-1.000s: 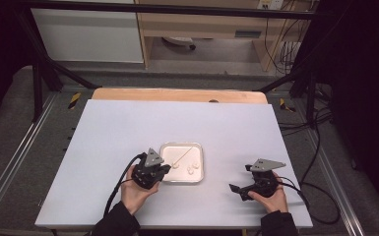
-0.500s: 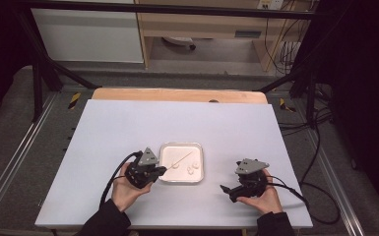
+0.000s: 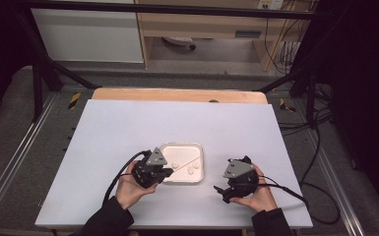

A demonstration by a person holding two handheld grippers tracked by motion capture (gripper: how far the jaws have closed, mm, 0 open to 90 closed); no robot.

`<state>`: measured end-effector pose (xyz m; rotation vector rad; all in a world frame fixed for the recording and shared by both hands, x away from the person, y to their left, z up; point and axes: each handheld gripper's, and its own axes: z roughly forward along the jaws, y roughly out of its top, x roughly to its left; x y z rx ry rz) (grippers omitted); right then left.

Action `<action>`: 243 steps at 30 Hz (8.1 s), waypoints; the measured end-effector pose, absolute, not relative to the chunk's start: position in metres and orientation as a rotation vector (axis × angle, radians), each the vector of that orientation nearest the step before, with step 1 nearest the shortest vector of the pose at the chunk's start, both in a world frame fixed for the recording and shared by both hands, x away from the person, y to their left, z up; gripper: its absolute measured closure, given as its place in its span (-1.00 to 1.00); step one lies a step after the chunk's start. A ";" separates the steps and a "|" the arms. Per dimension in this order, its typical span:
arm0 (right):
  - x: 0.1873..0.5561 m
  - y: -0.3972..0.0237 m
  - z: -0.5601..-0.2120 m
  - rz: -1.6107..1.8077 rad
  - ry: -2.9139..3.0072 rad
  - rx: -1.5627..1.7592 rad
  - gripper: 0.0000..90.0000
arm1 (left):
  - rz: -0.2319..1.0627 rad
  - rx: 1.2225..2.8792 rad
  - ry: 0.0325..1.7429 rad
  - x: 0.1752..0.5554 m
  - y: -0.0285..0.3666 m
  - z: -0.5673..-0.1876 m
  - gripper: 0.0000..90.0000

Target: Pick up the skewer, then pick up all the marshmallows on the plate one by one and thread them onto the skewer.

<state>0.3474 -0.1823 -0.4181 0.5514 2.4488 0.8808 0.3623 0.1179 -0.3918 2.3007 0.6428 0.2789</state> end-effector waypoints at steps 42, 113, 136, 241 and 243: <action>0.338 -0.177 -0.420 0.645 2.404 -0.017 0.05 | 0.191 2.469 0.401 0.362 0.026 -0.386 0.98; 0.333 -0.166 -0.425 0.424 2.387 -0.395 0.98 | 0.121 2.701 0.378 0.364 0.006 -0.401 0.97; 0.350 -0.193 -0.424 0.757 2.409 0.408 -0.42 | 0.243 2.638 0.445 0.360 0.053 -0.397 0.97; 0.420 -0.050 -0.445 1.123 2.545 1.004 0.35 | 0.378 2.046 0.878 0.317 0.216 -0.432 0.97; 0.420 -0.050 -0.446 1.110 2.553 0.991 0.38 | 0.379 2.046 0.877 0.317 0.215 -0.432 0.97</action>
